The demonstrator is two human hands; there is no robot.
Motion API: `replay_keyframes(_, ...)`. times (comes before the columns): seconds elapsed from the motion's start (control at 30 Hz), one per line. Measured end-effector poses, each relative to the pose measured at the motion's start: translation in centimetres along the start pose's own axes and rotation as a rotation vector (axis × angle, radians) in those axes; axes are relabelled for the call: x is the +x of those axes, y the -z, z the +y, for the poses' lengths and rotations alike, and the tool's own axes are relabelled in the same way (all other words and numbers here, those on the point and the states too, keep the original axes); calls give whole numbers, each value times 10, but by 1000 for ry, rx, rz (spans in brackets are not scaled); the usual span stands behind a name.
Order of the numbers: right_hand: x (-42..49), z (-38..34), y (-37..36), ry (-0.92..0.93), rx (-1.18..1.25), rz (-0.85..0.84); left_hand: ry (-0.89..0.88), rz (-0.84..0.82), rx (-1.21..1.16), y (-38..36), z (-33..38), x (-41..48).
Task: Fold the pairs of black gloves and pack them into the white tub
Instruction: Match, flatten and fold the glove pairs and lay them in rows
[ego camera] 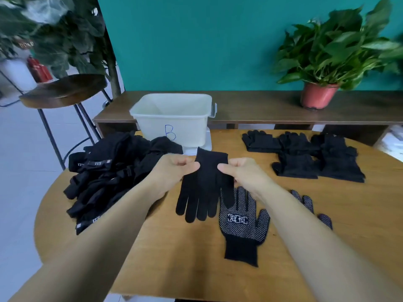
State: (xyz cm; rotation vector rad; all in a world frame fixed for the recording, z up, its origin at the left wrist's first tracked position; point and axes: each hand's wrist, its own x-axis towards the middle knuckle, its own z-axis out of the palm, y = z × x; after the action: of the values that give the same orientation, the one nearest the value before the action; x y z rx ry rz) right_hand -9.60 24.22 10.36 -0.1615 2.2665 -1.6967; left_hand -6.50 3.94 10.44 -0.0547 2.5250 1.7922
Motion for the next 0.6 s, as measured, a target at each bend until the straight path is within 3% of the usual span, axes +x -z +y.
replay_keyframes(0.17,18,-18,-8,127,-45,103,-66,97,67,24,2,17)
replay_keyframes(0.3,11,18,-27,108,-29,-16,-82,62,59,20,-29,0)
replay_keyframes(0.47,-21,87,-55,109,-276,-139,1,-72,124,5,-98,-39)
replay_keyframes(0.6,-39,100,-67,283,-526,-144,-40,-89,186,4,-113,-55)
